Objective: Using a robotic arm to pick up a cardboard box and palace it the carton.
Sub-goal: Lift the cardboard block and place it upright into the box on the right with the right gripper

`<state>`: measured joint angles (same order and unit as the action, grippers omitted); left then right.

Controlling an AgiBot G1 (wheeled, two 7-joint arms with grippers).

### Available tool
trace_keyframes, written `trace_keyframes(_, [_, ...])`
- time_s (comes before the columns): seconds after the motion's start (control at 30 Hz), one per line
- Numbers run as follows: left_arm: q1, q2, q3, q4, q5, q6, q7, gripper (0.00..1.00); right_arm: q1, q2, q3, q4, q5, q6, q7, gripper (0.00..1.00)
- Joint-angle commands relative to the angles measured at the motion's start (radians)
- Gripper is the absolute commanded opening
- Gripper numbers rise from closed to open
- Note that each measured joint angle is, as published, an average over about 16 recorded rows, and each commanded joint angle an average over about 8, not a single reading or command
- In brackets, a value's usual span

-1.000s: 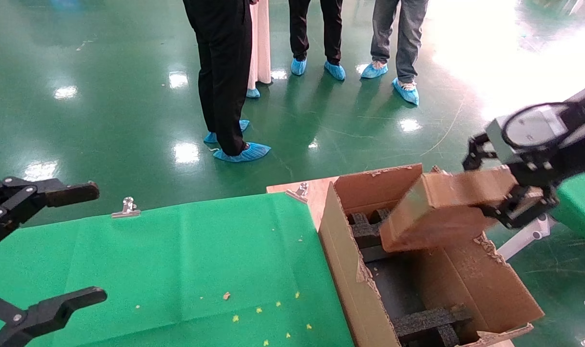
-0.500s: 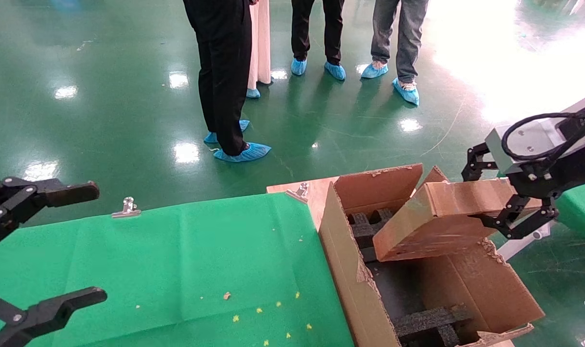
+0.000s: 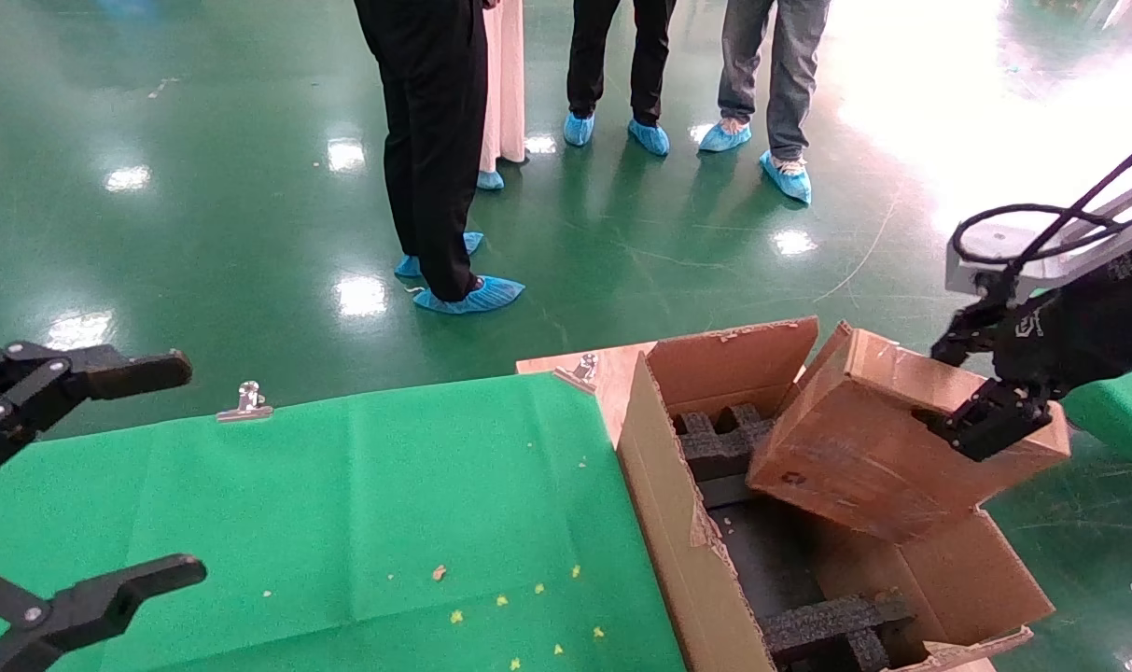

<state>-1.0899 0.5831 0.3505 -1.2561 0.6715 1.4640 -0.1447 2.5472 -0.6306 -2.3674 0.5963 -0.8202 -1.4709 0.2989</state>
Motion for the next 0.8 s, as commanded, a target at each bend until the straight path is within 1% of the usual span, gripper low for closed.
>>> trace_keyframes(0.03, [0.0, 0.0, 0.0, 0.0, 0.0, 0.0, 0.0, 1.0, -0.012, 0.004, -0.009, -0.004, 0.002, 0.013, 0.069, 0.0])
trace_keyframes(0.17, [0.0, 0.0, 0.0, 0.0, 0.0, 0.0, 0.0, 1.0, -0.029, 0.042, -0.012, 0.009, 0.035, 0.041, 0.18, 0.0])
trace_keyframes(0.33, [0.0, 0.0, 0.0, 0.0, 0.0, 0.0, 0.0, 1.0, -0.039, 0.077, -0.015, 0.018, 0.061, 0.069, 0.256, 0.0])
trace_keyframes(0.47, [0.0, 0.0, 0.0, 0.0, 0.0, 0.0, 0.0, 1.0, -0.041, 0.091, -0.016, 0.019, 0.069, 0.083, 0.275, 0.0])
trace_keyframes(0.8, [0.0, 0.0, 0.0, 0.0, 0.0, 0.0, 0.0, 1.0, -0.04, 0.084, -0.014, 0.02, 0.068, 0.076, 0.263, 0.0])
